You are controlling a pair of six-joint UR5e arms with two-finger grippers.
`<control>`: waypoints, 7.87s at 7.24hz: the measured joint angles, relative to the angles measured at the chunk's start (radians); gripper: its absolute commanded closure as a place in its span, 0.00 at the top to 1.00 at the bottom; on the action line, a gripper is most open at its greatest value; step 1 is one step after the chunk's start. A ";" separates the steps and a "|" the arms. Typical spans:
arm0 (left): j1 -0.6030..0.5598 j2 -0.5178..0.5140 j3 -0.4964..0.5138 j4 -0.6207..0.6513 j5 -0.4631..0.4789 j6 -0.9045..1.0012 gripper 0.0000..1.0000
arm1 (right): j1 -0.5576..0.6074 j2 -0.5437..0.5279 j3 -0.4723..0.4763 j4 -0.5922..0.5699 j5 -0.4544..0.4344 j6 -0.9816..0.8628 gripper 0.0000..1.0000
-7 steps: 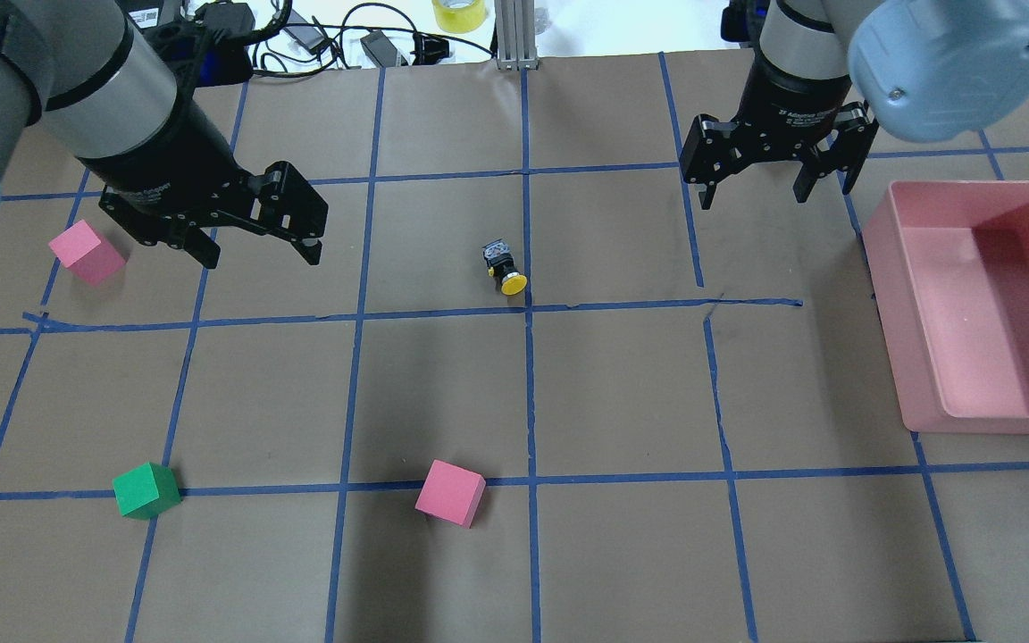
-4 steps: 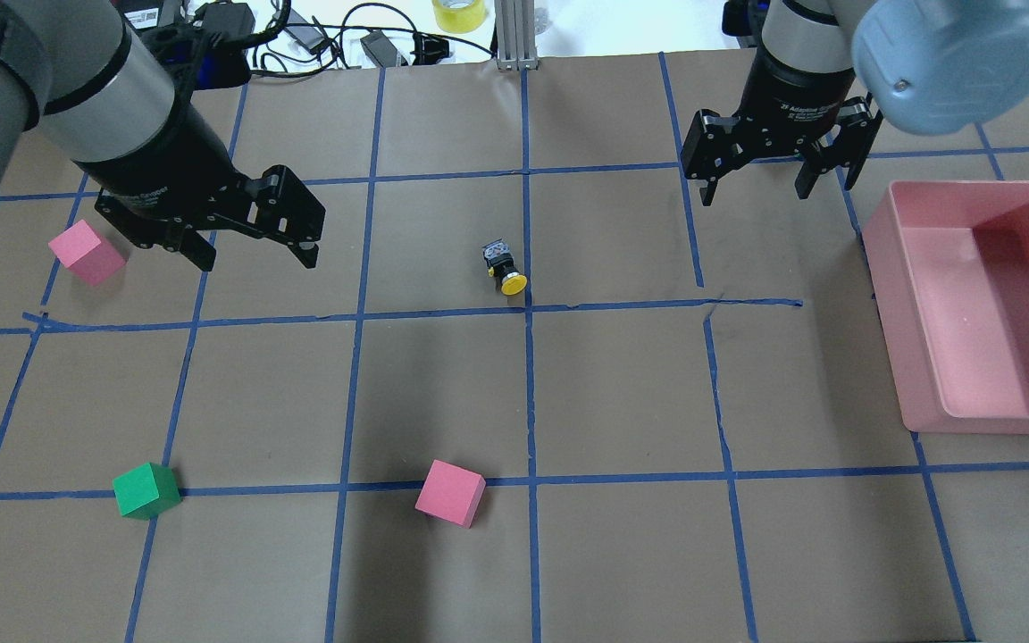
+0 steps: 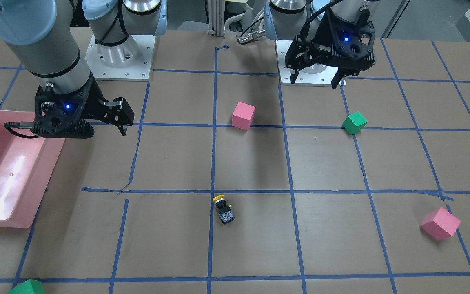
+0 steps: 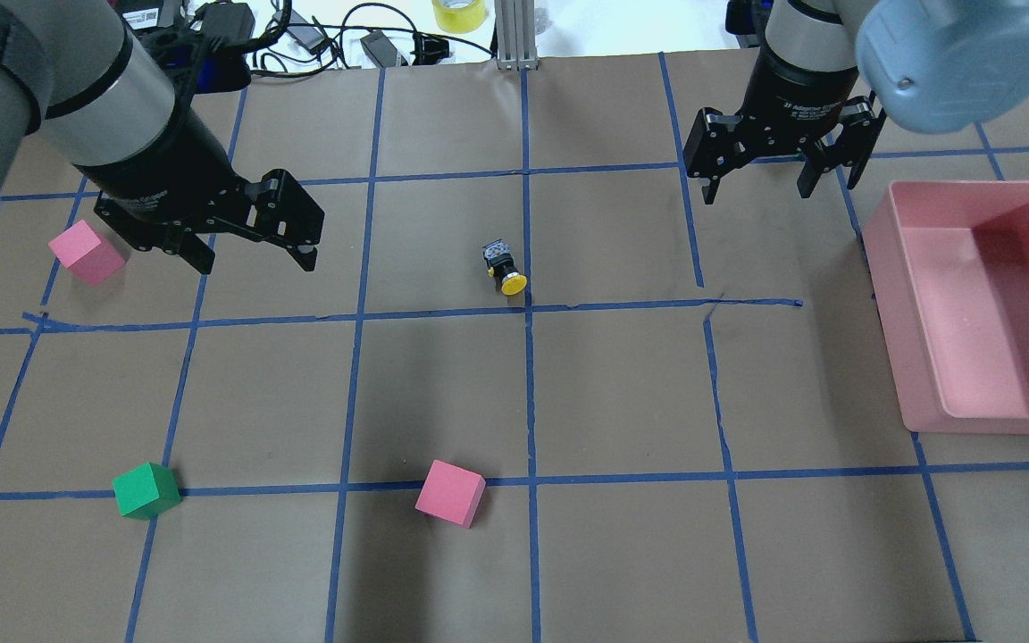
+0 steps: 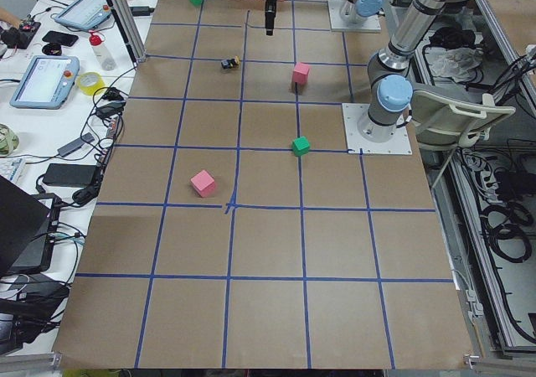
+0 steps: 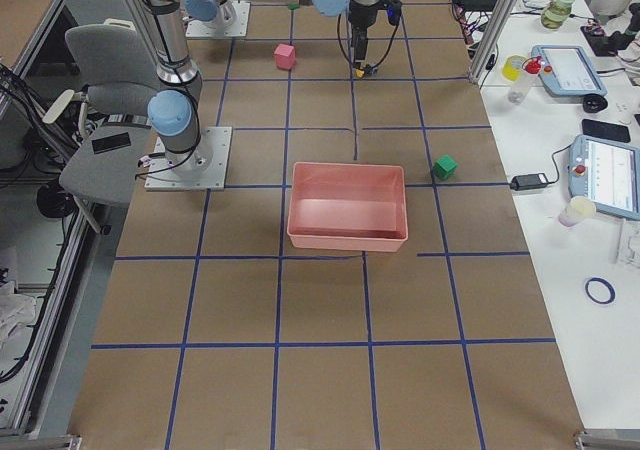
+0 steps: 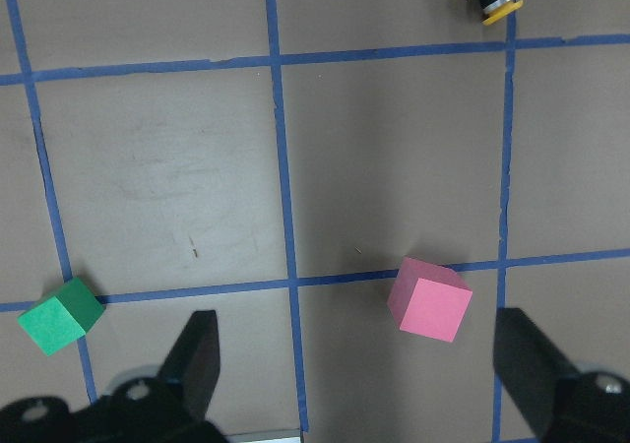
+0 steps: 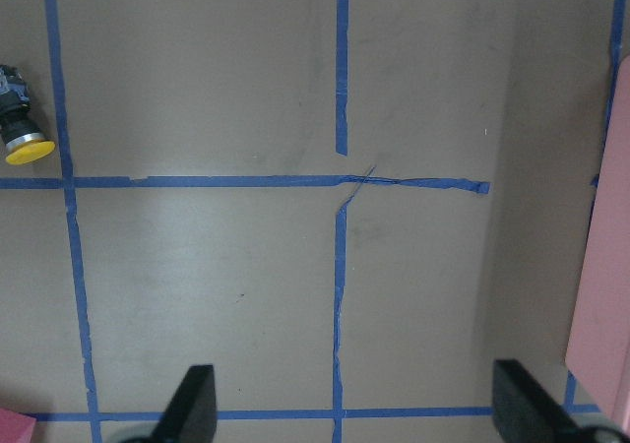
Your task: Align button upright
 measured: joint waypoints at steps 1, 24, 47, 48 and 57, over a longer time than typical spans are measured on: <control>0.000 0.000 0.000 0.000 0.000 0.000 1.00 | -0.001 0.000 0.000 -0.001 0.004 0.000 1.00; 0.000 0.012 -0.015 -0.001 0.001 0.000 1.00 | -0.006 0.003 0.018 -0.001 0.002 0.000 1.00; -0.001 0.025 -0.033 -0.017 0.039 0.002 1.00 | -0.005 0.002 0.021 0.000 0.017 -0.002 1.00; -0.003 0.024 -0.041 -0.010 0.037 -0.004 1.00 | -0.005 0.001 0.019 -0.002 0.017 -0.002 1.00; -0.251 -0.134 -0.391 0.866 0.186 -0.413 1.00 | -0.005 0.001 0.019 -0.010 0.013 -0.015 1.00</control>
